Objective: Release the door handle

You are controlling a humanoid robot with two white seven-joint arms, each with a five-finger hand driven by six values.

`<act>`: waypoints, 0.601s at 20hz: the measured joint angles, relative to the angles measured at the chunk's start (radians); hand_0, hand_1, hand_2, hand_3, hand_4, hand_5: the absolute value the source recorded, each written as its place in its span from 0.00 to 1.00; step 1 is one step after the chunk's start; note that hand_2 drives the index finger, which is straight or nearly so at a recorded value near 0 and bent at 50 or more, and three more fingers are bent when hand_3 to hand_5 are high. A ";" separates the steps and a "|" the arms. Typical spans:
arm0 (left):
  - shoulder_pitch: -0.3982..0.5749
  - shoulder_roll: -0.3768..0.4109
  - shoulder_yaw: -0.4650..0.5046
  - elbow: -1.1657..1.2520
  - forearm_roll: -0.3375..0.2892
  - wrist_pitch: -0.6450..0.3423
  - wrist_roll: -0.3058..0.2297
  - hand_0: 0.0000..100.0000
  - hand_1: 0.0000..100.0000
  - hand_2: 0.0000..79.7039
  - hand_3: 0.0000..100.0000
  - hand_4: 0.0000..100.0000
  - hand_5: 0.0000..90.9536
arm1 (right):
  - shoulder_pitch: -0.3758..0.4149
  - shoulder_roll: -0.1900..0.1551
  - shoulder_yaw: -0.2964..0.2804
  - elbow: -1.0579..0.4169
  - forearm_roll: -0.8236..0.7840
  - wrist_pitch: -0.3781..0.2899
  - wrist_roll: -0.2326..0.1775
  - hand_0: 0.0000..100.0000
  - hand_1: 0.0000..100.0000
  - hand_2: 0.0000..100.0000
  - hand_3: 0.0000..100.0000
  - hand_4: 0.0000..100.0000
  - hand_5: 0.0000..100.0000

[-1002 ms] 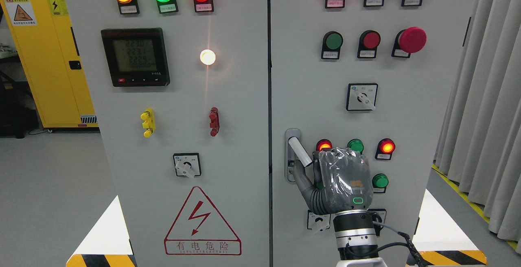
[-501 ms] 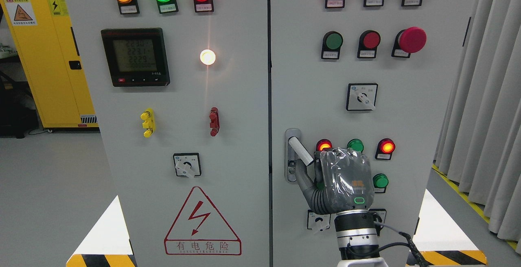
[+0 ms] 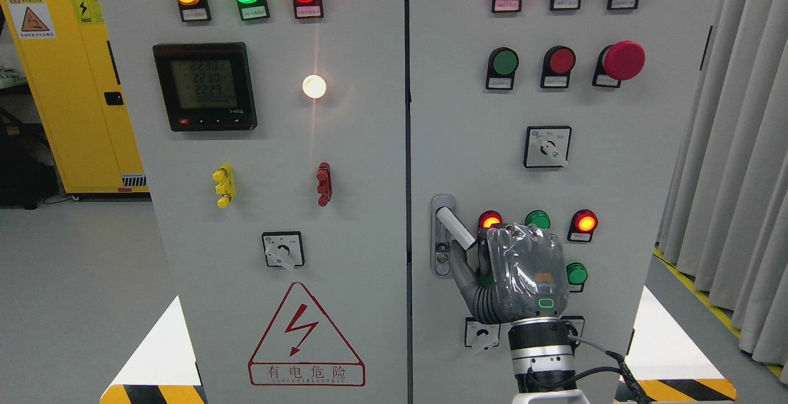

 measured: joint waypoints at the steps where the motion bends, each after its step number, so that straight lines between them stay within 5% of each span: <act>1: 0.000 0.000 0.000 0.000 0.000 0.000 0.000 0.12 0.56 0.00 0.00 0.00 0.00 | 0.000 0.000 0.000 0.000 0.000 -0.001 -0.001 0.63 0.46 0.99 1.00 1.00 1.00; 12: 0.000 0.000 0.000 0.000 0.000 0.000 0.000 0.12 0.56 0.00 0.00 0.00 0.00 | 0.000 -0.001 -0.005 0.000 0.000 -0.003 -0.002 0.63 0.44 0.99 1.00 1.00 1.00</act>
